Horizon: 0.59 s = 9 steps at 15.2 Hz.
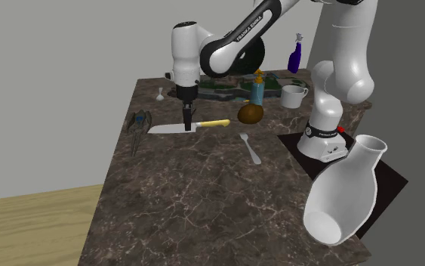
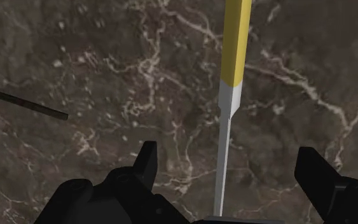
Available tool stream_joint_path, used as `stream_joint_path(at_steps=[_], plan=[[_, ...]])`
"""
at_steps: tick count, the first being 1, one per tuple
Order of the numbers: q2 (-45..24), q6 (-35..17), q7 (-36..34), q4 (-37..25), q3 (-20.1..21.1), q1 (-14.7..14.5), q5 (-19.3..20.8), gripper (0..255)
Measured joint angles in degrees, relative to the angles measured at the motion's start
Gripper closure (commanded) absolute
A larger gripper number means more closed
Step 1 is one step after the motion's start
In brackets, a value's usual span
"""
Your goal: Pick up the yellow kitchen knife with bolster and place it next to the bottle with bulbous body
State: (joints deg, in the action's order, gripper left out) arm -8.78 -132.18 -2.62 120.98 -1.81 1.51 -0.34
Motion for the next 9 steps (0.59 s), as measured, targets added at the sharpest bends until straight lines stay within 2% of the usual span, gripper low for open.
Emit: stream_joint_path(at_steps=[3,9], plan=[[-1.47,-1.94,0.05,0.45,0.02,0.01,-0.07,0],[-1.86,-2.42,0.05,0.52,0.03,0.01,-0.09,0]])
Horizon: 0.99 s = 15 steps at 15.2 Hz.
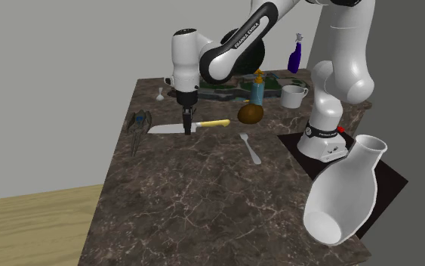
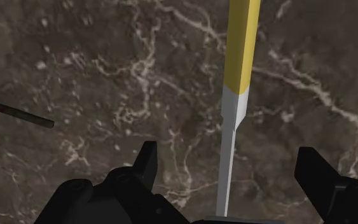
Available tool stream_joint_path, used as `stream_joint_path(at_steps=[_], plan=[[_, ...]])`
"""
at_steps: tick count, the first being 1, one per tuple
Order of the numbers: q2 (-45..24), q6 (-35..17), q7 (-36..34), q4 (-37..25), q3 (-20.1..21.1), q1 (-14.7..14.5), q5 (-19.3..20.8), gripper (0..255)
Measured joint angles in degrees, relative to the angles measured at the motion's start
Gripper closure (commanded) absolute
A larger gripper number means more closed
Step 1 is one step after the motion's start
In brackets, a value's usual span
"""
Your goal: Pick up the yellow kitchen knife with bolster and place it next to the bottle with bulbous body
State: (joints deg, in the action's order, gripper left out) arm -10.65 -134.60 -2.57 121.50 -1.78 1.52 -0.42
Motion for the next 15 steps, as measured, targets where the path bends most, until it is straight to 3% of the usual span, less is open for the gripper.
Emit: stream_joint_path(at_steps=[1,15], plan=[[0.00,0.00,0.00,0.00,0.00,0.00,0.00,255],[1.39,2.18,-0.01,-0.81,-0.03,0.01,0.06,255]])
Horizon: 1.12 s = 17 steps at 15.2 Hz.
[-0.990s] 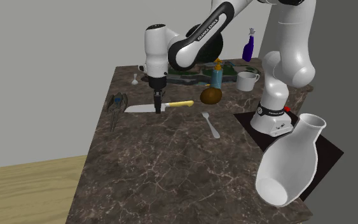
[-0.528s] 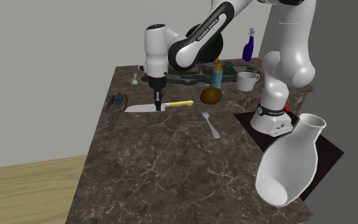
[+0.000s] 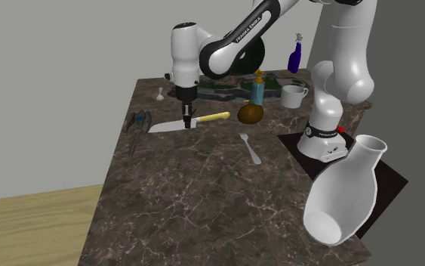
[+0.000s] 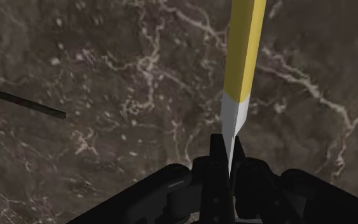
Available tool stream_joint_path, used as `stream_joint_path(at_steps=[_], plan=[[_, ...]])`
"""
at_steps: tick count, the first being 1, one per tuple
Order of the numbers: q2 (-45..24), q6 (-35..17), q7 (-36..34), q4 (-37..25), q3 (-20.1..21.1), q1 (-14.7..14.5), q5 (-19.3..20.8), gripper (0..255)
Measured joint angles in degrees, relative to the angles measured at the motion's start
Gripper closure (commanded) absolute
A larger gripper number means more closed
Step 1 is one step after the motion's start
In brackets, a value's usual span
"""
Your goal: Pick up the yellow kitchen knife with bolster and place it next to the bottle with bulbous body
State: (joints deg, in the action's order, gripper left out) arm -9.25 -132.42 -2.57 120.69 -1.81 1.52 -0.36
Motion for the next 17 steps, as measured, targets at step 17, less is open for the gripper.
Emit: stream_joint_path(at_steps=[17], plan=[[5.78,12.20,-0.17,-6.43,-0.04,-0.04,0.26,255]])
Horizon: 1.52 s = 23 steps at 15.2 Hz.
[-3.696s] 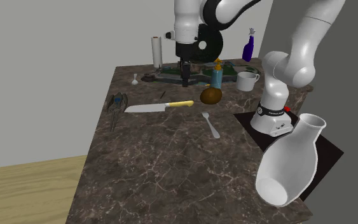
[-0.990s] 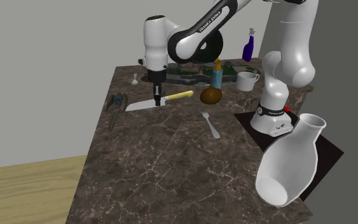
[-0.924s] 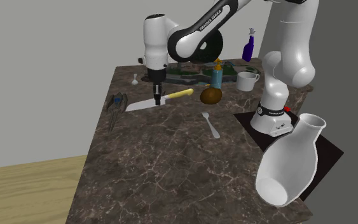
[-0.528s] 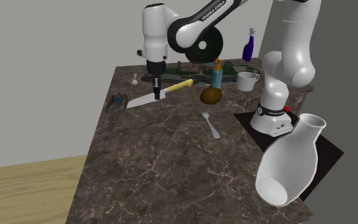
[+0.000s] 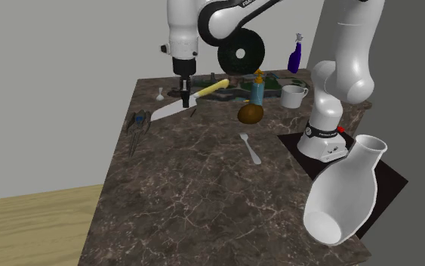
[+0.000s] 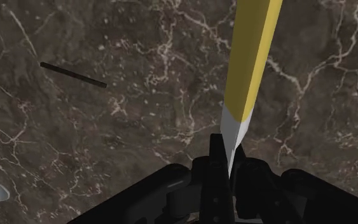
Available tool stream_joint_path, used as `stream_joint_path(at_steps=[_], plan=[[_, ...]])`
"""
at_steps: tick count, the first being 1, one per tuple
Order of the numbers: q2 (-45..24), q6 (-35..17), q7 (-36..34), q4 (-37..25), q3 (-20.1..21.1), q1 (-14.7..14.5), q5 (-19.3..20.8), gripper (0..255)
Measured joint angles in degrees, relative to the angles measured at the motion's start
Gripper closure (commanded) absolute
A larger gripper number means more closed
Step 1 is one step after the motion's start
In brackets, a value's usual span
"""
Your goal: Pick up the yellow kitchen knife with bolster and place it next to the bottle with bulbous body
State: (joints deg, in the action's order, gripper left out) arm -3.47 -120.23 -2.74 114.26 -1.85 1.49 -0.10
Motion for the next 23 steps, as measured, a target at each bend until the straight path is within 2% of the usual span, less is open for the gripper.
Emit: stream_joint_path(at_steps=[23], plan=[[2.58,17.28,-0.05,-14.70,-0.01,-0.01,0.09,255]])
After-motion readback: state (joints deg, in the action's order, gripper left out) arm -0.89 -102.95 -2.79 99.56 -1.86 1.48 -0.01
